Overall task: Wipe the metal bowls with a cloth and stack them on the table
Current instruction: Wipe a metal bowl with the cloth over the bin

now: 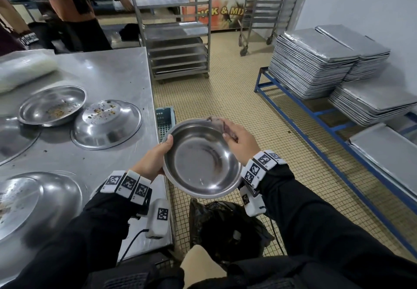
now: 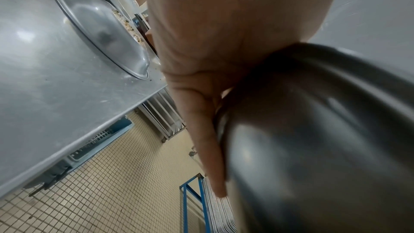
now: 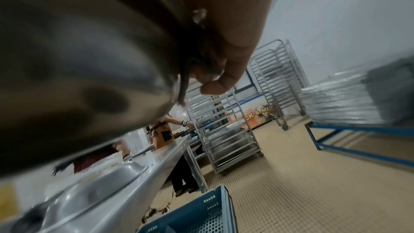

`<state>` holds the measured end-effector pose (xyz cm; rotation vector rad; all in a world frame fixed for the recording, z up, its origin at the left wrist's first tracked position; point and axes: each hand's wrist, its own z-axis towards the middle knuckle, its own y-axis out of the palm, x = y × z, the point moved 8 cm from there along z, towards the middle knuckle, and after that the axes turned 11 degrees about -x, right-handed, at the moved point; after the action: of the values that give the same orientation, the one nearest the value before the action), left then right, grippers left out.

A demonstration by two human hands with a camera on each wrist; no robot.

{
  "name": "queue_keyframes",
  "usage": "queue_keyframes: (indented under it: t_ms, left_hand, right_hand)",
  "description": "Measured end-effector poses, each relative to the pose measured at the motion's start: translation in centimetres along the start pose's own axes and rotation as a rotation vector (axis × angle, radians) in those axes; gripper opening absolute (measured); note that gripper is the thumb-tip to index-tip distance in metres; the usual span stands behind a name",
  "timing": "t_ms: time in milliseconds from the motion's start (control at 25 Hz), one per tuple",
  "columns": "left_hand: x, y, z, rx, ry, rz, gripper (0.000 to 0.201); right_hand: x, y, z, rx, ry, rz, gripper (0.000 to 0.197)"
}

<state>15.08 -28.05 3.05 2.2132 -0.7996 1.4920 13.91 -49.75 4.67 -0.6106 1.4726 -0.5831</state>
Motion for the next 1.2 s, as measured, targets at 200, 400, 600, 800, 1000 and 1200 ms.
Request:
queue_keyframes:
  t_ms: [200,400,600,800,1000,1200]
  left_hand:
    - [0.4,0.2,1.1,0.151,0.155,-0.155,0.048]
    - [-0.5,1.0,2.2,0.135,0.239,-0.202,0.053]
    - [0.7,2.3,1.7,-0.148,0.265,-0.376,0.055]
    - [0.7,2.1,1.9,0.006,0.295,-0.392,0.051]
    - [1.5,2.0,1.1,0.3,0.347,-0.24,0.03]
    - [0.9,1.8,1.8,0.016,0.295,-0.341,0.067]
  right_hand:
    - [1.4,-0.7,-2.0,0.218,0.203,0.344,0.025]
    - [1.7,-1.7,-3.8,0.33,0.244,0.406,0.024]
    - [-0.5,-3.1,-2.9,0.087,0.127,0.359,0.027]
    - [-0.1,-3.6,-3.7,0.204,0.152,0.389,0.031]
    - [0.4,-2.5,-6.0,0.47,0.264,0.521,0.031]
    - [-0.2,-3.8,-5.4,0.326,0.245,0.447,0.03]
